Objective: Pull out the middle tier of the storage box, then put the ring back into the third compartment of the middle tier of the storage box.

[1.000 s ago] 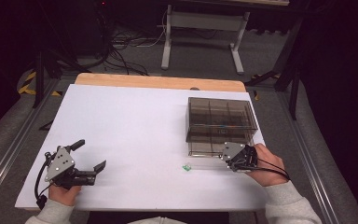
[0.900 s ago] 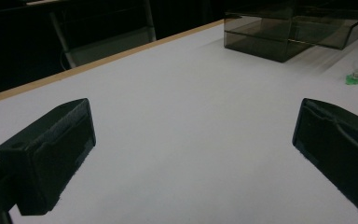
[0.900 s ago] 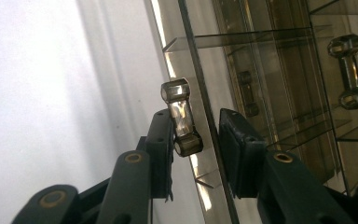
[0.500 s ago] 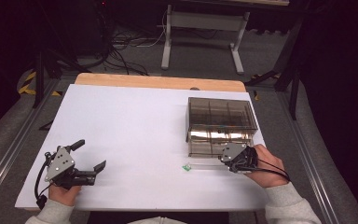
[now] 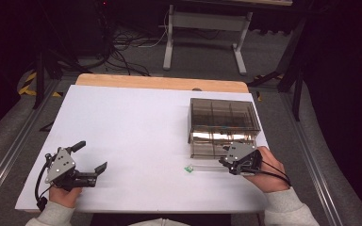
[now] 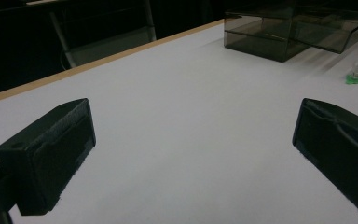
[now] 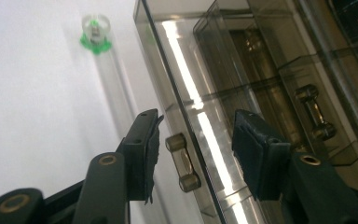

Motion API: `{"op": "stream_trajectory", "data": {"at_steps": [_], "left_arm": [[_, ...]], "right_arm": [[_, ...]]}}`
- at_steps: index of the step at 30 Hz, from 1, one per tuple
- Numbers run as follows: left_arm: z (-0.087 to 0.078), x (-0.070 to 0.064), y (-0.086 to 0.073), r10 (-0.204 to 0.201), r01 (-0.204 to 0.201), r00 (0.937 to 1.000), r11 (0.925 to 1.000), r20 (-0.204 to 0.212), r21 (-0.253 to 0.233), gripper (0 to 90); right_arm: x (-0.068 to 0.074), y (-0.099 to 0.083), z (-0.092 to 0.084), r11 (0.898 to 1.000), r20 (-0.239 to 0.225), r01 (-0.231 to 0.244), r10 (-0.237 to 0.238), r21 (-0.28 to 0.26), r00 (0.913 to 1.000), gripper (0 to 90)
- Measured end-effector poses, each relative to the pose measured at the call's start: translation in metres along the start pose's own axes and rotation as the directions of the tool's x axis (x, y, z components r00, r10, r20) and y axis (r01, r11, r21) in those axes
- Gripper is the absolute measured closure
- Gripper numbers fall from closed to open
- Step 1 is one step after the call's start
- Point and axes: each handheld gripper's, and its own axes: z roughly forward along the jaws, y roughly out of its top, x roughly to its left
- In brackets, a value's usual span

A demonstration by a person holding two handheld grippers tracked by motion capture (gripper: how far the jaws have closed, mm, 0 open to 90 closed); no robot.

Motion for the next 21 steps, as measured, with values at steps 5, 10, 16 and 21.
{"op": "stream_trajectory", "data": {"at_steps": [5,10,16,21], "left_arm": [[0.0,0.0,0.0,-0.004,0.004,1.0,1.0,0.001,-0.003,0.2],[0.0,0.0,0.0,-0.002,0.002,1.0,1.0,0.002,-0.004,0.2],[0.0,0.0,0.0,-0.001,0.001,1.0,1.0,0.001,-0.003,0.2],[0.0,0.0,0.0,0.0,0.0,1.0,1.0,0.0,-0.002,0.2]], "right_arm": [[0.002,0.001,-0.004,0.998,0.008,-0.045,0.045,-0.054,0.999,50.4],[0.005,0.002,-0.009,0.991,0.011,-0.095,0.097,-0.099,0.9952,49.1],[0.011,0.002,-0.012,0.975,0.0,-0.161,0.163,-0.153,0.9867,47.3],[0.017,0.005,-0.013,0.968,0.008,-0.186,0.19,-0.17,0.9818,46.8]]}}
